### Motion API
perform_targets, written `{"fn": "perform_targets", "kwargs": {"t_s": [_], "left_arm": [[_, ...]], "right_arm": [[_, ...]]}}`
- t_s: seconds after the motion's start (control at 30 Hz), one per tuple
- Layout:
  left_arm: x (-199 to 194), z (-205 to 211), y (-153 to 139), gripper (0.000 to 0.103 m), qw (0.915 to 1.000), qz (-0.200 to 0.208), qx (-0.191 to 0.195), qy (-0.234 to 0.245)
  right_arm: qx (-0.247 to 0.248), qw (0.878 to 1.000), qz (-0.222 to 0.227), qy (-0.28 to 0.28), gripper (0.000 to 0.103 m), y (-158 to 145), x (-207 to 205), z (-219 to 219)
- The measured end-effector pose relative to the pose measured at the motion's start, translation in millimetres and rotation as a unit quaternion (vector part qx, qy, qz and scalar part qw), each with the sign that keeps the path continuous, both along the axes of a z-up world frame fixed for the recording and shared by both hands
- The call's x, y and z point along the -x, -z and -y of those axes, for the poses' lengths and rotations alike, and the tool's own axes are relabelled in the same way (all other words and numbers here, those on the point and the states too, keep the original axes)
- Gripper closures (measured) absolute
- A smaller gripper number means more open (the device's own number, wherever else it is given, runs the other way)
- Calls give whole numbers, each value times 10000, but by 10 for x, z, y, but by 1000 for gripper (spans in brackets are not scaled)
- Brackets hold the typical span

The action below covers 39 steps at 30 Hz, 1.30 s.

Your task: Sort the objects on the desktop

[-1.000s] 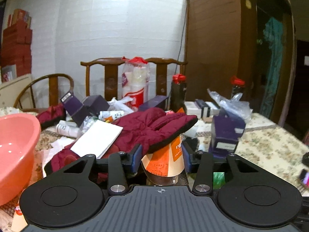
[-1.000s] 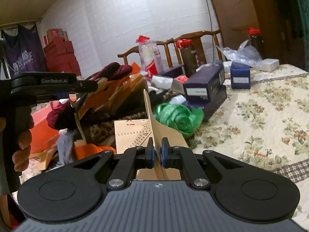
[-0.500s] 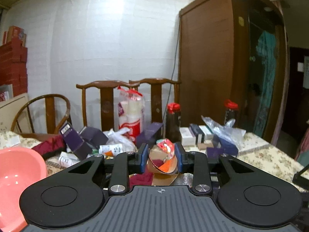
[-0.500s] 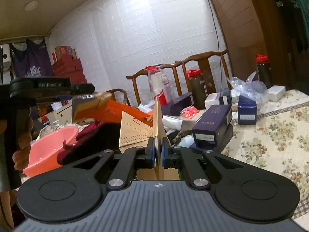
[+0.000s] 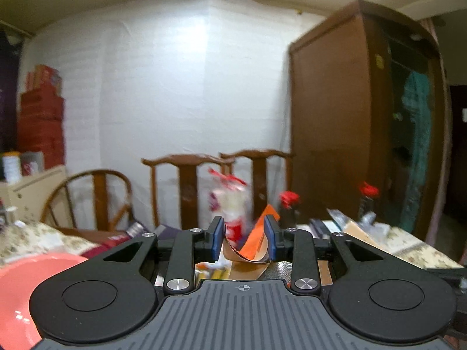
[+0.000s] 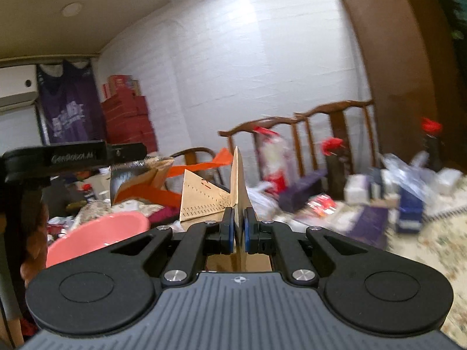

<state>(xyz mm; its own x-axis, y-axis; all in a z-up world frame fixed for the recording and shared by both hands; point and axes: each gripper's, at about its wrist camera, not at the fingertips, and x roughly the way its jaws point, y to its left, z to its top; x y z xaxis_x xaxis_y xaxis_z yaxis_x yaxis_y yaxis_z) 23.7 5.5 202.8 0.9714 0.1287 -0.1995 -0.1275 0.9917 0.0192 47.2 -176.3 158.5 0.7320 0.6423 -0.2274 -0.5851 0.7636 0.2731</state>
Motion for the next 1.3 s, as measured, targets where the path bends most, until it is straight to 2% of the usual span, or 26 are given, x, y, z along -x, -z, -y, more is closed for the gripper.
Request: {"fn": "perform_targets", "kwargs": {"t_s": [0.2, 0.37, 0.47, 0.53, 0.67, 0.7, 0.73, 0.77, 0.83, 0.87, 0.93, 1.07, 1.1, 1.2, 1.3], "left_arm": [[360, -550, -292, 71, 9977, 242, 4, -630], [642, -1235, -329, 66, 9899, 305, 203, -1371], [700, -1664, -153, 66, 9837, 140, 408, -1744], [665, -1891, 25, 66, 9795, -60, 405, -1975], [425, -2321, 525, 64, 9709, -737, 626, -2190], [365, -2408, 655, 57, 9679, -938, 683, -2232], [307, -2464, 760, 37, 9651, -1114, 682, -2271], [266, -2486, 859, 22, 9620, -1248, 619, -2347], [267, -2463, 985, 13, 9578, -1329, 359, -2522], [309, -2444, 1007, 13, 9572, -1304, 190, -2577], [367, -2421, 988, 8, 9563, -1218, -10, -2657], [648, -2238, 829, 2, 9563, -711, -67, -2834], [760, -2158, 760, 1, 9588, -544, -29, -2789], [1000, -1876, 653, 0, 9697, -105, -28, -2442], [1083, -1532, 643, 0, 9836, -36, 88, -1803]], "right_arm": [[51, 9974, 264, -665, 95, -471, 52, -880], [192, 9905, 301, -1327, 95, -565, 151, -1759], [360, 9854, 148, -1658, 95, -424, 191, -2319], [539, 9831, 14, -1750, 95, -242, 202, -2694], [1132, 9763, -402, -1802, 95, 270, 121, -3282], [1271, 9745, -428, -1798, 94, 387, 116, -3377], [1384, 9727, -440, -1811, 88, 480, 116, -3449], [1454, 9713, -416, -1836, 84, 548, 165, -3489], [1641, 9675, -349, -1892, 45, 670, 200, -3517], [1613, 9686, -270, -1874, 41, 699, 240, -3479], [1544, 9704, -158, -1853, 43, 660, 288, -3383], [1050, 9733, -277, -2021, 43, 461, 221, -3024], [890, 9747, -240, -2035, 42, 396, 268, -2836], [318, 9796, -65, -1982, 27, 312, 322, -2332], [136, 9831, 172, -1817, 27, 280, 431, -1729]]}}
